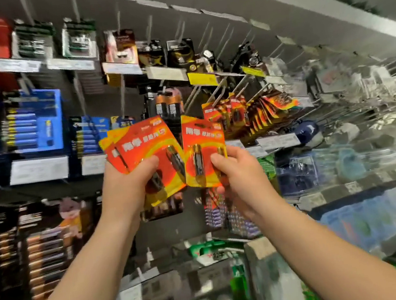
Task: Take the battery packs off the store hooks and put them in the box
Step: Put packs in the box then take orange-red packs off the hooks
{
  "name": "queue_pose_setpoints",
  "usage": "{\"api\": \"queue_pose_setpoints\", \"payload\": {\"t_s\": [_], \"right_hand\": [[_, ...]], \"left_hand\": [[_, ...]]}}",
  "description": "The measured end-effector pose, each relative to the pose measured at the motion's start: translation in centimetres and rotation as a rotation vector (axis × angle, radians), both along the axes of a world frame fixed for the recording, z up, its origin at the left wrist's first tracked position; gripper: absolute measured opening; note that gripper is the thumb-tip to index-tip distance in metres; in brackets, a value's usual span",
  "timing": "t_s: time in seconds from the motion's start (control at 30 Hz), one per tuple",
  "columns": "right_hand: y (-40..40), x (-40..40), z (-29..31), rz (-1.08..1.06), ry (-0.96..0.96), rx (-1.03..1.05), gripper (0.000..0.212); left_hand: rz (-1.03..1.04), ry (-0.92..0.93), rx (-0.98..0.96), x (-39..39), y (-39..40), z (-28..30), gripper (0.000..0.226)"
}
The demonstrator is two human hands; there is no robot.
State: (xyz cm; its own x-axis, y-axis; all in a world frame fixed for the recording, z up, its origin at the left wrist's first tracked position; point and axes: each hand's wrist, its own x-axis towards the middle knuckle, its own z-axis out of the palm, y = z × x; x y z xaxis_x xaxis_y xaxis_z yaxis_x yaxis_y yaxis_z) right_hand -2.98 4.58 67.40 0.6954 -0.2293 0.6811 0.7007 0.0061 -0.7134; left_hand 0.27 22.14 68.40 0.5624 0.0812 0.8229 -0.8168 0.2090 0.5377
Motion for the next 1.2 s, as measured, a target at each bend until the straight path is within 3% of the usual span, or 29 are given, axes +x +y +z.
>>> {"api": "queue_pose_setpoints", "payload": {"t_s": [0.07, 0.2, 0.37, 0.5, 0.57, 0.73, 0.93, 1.07, 1.2], "right_hand": [[-2.7, 0.5, 2.2, 0.003, -0.026, 0.001, 0.017], [-6.6, 1.9, 6.5, -0.041, -0.053, 0.047, 0.027], [-8.9, 4.1, 9.4, -0.020, -0.002, 0.014, 0.009], [-9.5, 6.5, 10.1, -0.020, 0.033, -0.005, 0.012], [-9.8, 7.7, 10.4, -0.057, 0.060, 0.003, 0.008], [-9.7, 11.4, 12.3, -0.094, 0.040, 0.036, 0.015], [-8.2, 14.3, 14.5, -0.051, -0.017, 0.060, 0.014], [-8.0, 15.7, 14.9, -0.064, -0.078, 0.100, 0.006], [-8.1, 16.5, 15.8, -0.094, -0.078, 0.116, 0.017]], "left_hand": [[0.035, -0.026, -0.004, 0.1, -2.4, 2.0, 0.052], [0.132, -0.050, 0.026, 0.7, -5.7, 5.5, 0.035], [0.231, -0.058, 0.113, 2.1, -7.4, 8.0, 0.036], [0.272, -0.018, 0.093, 3.1, -7.2, 8.8, 0.073], [0.298, -0.046, 0.115, 3.7, -6.7, 9.6, 0.080], [0.278, -0.152, 0.142, 5.3, -5.8, 11.7, 0.048], [0.252, -0.104, 0.112, 6.0, -6.5, 11.4, 0.049], [0.178, -0.022, 0.072, 7.1, -7.8, 10.2, 0.019], [0.195, -0.020, 0.052, 7.3, -9.0, 9.3, 0.021]]}}
